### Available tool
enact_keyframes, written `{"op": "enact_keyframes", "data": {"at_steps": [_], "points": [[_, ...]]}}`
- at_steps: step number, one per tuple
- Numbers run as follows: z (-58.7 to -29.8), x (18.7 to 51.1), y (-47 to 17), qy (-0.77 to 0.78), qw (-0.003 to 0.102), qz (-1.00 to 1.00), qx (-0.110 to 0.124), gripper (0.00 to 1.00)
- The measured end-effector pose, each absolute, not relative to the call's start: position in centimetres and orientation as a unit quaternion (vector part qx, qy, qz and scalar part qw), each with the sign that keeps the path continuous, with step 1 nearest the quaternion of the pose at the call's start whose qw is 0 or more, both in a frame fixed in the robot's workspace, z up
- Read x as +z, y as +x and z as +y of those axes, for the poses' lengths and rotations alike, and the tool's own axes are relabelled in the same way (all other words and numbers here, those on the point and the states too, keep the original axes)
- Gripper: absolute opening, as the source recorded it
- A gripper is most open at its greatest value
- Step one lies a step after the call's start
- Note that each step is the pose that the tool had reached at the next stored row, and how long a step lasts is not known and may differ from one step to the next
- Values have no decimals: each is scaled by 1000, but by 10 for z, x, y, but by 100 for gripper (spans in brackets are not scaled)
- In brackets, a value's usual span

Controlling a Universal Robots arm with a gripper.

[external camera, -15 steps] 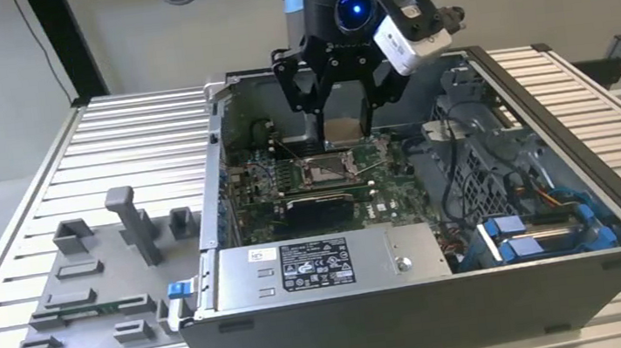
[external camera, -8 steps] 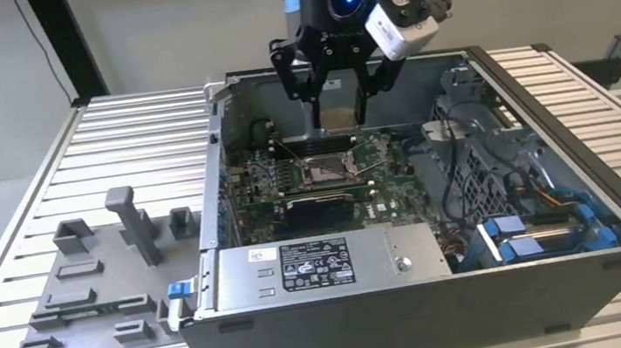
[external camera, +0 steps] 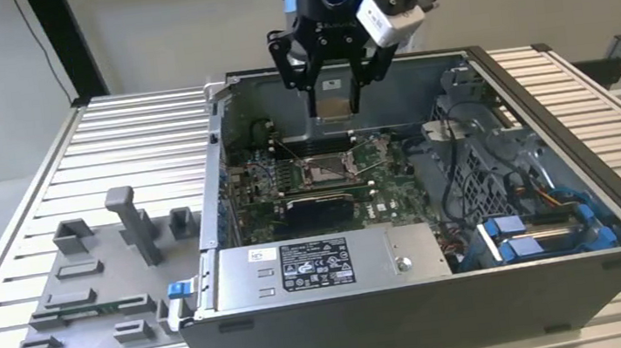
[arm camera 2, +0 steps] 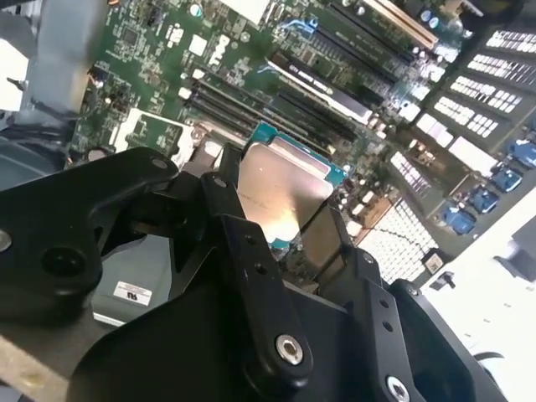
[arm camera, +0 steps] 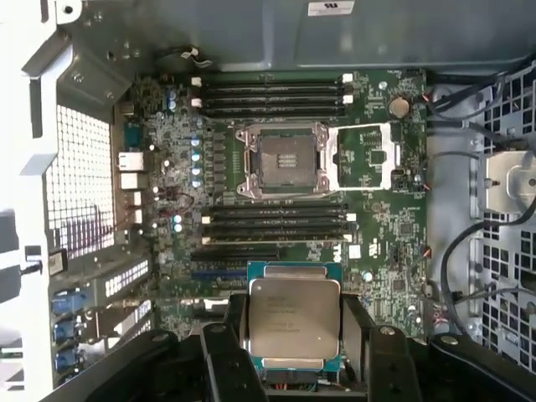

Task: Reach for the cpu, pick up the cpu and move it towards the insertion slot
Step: 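Pick up the cpu and move it towards the insertion slot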

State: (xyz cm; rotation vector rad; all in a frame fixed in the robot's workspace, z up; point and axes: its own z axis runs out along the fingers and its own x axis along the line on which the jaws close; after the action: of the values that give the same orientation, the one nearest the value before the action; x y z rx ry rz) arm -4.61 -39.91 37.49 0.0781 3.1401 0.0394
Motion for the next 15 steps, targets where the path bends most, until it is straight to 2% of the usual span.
{"op": "enact_keyframes", "data": {"at_steps": [15], "points": [[-353,368,-44,25,0,1000,8,0]]}}
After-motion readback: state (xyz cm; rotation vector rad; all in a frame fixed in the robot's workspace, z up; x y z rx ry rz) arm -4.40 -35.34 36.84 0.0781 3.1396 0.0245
